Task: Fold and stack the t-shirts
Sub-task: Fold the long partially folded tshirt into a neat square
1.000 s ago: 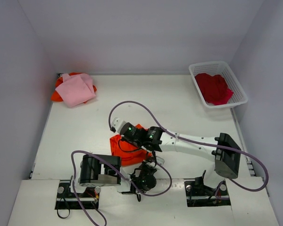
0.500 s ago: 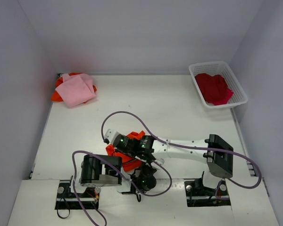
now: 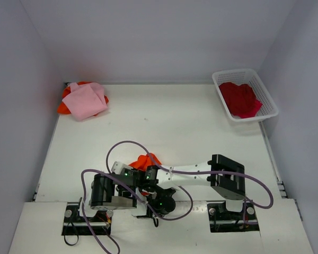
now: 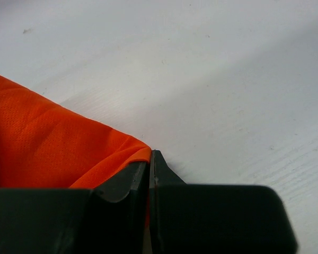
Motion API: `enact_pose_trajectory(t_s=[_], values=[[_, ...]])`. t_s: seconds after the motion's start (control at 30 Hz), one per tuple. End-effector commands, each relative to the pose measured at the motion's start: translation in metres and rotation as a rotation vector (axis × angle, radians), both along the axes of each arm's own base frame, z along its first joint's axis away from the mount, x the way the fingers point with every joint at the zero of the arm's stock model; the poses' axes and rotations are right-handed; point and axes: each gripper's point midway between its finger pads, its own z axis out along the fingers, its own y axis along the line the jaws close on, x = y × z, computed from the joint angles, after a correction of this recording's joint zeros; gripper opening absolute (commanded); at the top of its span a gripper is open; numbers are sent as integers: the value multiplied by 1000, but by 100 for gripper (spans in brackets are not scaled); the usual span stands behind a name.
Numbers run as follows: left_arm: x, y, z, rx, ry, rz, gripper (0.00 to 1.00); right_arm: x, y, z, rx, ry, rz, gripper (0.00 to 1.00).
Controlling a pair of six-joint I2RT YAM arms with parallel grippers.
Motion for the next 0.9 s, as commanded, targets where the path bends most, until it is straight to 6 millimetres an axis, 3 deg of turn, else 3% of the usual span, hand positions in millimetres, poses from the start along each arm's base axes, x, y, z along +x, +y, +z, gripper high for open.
enact_pose_trajectory(t_s=[0.0,0.17,0.23,0.3,0.33,0.4,0.43,0.53,0.6,0.87], values=[[-1,-7,19,-125,1,23,0,-4,27,27,132,-5,-22,0],[0,-6,19,-125,0,26,0,-17,35,19,129,2,-8,0],[0,-7,20,-125,-1,26,0,-19,37,17,124,-2,-8,5],[0,-6,20,-123,-2,27,0,-21,38,14,120,-3,-11,19],[0,-5,20,-125,-1,29,0,-20,38,13,118,-5,-16,41],[0,-4,20,-123,-2,30,0,-18,37,16,120,-27,-23,61],[0,-4,20,-122,-3,30,0,-17,36,17,122,-35,-29,77],[0,-5,21,-125,-3,30,0,-11,33,29,134,-71,-48,94],[0,-6,20,-122,-4,29,0,-7,31,38,150,-85,-61,98],[0,-10,22,-124,-7,29,0,7,19,77,191,-146,-104,100]])
